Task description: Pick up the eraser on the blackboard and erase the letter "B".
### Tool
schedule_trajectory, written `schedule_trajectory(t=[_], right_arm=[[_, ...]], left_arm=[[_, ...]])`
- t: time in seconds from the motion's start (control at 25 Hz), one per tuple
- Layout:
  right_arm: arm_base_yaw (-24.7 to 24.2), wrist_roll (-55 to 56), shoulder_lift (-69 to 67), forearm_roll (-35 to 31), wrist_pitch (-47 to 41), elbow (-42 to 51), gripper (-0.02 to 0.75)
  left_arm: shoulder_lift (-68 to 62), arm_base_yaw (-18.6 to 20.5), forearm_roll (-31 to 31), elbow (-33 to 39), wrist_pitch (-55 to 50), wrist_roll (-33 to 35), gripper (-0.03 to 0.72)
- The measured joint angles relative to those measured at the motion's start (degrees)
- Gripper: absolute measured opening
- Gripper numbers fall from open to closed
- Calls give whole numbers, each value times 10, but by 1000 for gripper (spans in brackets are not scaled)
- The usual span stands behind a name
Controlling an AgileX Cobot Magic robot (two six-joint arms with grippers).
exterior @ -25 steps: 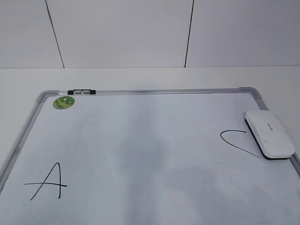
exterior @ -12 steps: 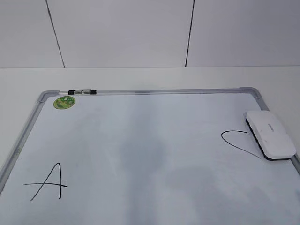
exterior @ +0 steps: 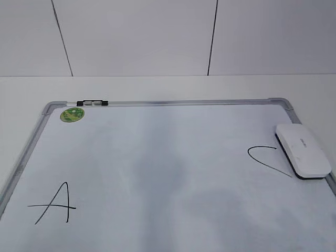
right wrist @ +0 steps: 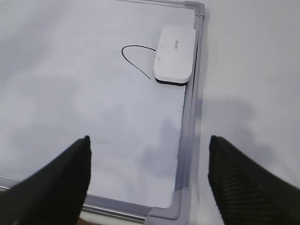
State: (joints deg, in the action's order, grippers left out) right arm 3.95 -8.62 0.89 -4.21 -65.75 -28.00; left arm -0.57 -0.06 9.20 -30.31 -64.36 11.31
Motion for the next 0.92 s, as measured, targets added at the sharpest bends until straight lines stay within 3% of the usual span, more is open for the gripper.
schedule_trajectory(t=[0.92], right_arm=[[0, 1, 0, 0, 0, 0, 586]], left_arm=[[0, 0, 3, 0, 3, 0, 243]])
